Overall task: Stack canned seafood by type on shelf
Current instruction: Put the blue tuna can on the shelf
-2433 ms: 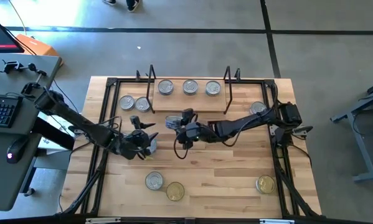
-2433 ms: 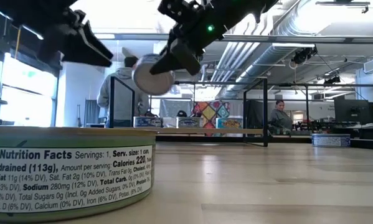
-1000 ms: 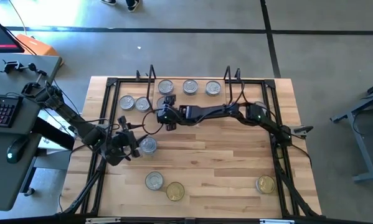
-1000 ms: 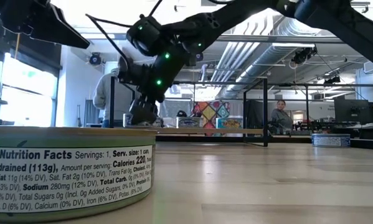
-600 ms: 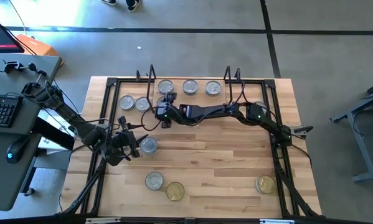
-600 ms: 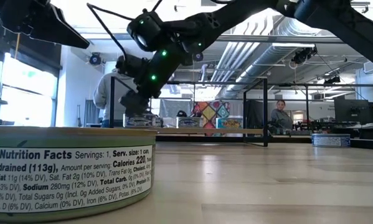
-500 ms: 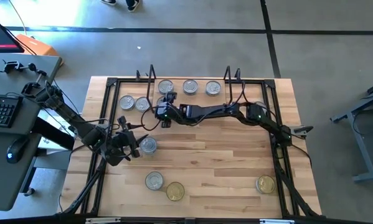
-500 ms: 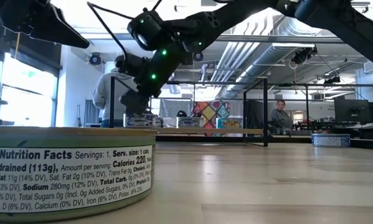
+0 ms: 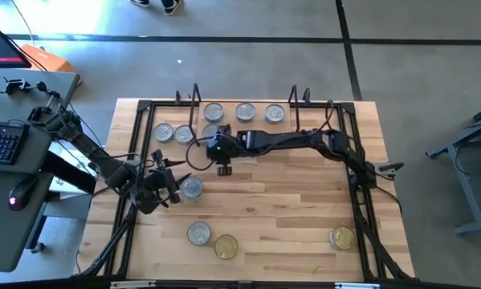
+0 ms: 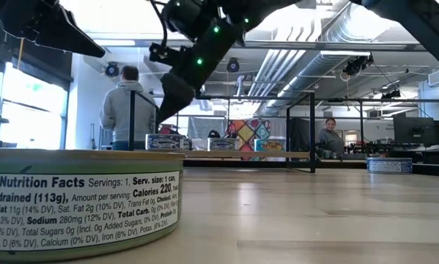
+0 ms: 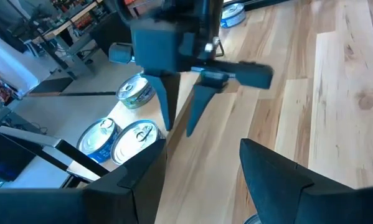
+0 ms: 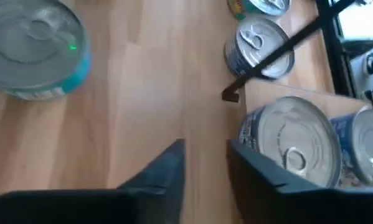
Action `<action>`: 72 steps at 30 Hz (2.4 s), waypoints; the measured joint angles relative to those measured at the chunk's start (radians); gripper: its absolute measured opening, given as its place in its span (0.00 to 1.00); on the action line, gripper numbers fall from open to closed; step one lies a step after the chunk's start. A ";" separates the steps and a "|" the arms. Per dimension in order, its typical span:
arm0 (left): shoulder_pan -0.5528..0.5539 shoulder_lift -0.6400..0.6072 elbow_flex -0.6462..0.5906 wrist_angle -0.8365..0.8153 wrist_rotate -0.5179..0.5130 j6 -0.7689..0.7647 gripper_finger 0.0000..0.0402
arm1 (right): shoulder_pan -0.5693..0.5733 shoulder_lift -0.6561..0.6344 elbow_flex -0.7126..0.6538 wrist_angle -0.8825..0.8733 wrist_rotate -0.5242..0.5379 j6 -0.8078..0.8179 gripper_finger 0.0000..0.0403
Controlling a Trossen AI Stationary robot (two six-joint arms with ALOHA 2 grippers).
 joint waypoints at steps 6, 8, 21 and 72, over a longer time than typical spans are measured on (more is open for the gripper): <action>0.000 0.000 0.000 0.000 0.001 0.000 0.48 | -0.042 0.002 -0.073 0.111 0.000 0.061 0.02; 0.000 0.000 0.000 0.000 0.001 -0.002 0.48 | -0.058 0.001 -0.087 0.134 0.000 0.071 0.03; 0.000 0.000 0.000 0.000 -0.002 -0.028 0.48 | -0.100 0.002 -0.079 0.242 -0.002 0.070 0.00; 0.000 0.074 0.000 0.071 -0.044 -0.060 0.49 | -0.104 0.024 -0.072 0.195 -0.123 0.136 0.00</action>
